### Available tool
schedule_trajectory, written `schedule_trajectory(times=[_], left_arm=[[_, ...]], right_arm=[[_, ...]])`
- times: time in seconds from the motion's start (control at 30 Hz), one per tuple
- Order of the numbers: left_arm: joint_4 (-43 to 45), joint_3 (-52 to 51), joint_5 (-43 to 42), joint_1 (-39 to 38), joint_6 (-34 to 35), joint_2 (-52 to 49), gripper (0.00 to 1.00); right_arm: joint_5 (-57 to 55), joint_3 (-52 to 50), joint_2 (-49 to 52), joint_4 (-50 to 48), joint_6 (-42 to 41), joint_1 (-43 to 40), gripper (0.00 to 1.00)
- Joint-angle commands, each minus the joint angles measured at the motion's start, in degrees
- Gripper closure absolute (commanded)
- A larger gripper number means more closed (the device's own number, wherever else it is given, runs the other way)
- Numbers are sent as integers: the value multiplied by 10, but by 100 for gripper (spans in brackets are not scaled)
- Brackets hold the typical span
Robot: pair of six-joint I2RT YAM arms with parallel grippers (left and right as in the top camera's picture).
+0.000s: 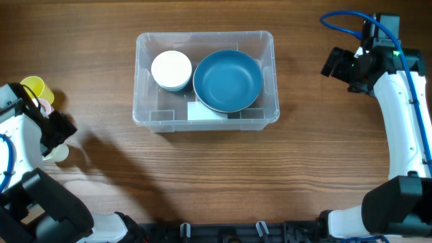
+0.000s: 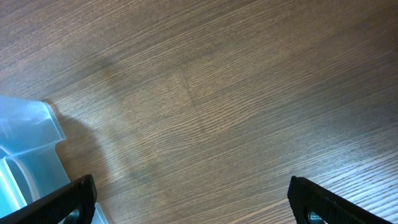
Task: Pack container
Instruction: 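Move left gripper to the pale green cup and grasp it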
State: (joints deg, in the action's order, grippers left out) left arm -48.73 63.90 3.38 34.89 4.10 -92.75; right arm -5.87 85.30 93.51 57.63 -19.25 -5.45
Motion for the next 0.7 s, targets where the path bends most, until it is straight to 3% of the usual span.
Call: schedule_trajectory(times=[0.0, 0.23, 0.4, 0.5, 0.67], left_arm=[[5, -3, 6, 4, -6, -8, 44], [10, -4, 6, 4, -7, -39, 46], [14, -4, 6, 4, -7, -39, 70], [14, -4, 6, 4, -7, -39, 93], [14, -2, 5, 2, 9, -39, 96]], right_arm=[[-8, 3, -10, -2, -3, 1, 0], [-7, 3, -10, -2, -3, 1, 0], [-7, 3, -10, -2, -3, 1, 0], [-7, 3, -10, -2, -3, 1, 0], [-7, 3, -10, -2, -3, 1, 1]])
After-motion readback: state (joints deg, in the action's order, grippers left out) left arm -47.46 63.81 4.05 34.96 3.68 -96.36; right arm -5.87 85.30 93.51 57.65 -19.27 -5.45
